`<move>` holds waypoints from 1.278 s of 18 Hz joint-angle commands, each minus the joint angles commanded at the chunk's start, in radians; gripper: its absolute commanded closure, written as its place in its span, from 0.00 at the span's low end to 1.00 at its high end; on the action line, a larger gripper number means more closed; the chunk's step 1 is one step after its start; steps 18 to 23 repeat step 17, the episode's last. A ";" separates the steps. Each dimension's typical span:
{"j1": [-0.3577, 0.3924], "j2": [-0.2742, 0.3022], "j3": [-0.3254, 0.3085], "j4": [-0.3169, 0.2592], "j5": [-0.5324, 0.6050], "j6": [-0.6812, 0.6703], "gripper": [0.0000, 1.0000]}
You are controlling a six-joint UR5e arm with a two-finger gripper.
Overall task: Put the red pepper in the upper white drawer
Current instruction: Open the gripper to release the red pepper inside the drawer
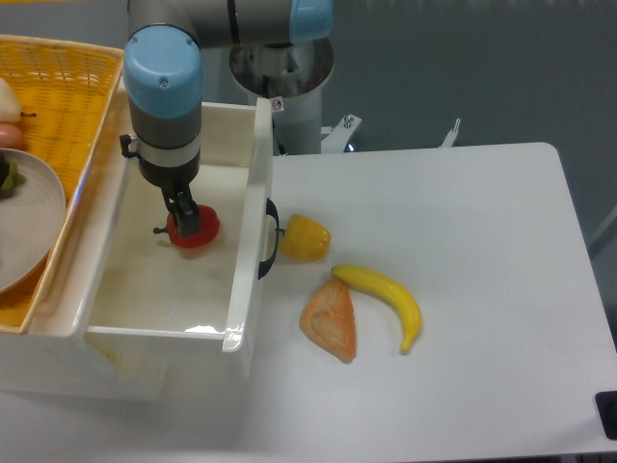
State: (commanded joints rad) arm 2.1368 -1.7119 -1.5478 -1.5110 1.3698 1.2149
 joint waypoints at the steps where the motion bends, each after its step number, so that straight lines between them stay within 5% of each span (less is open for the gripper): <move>1: 0.002 0.002 0.000 0.000 0.002 -0.003 0.00; 23: 0.029 0.048 0.012 0.006 -0.003 -0.009 0.00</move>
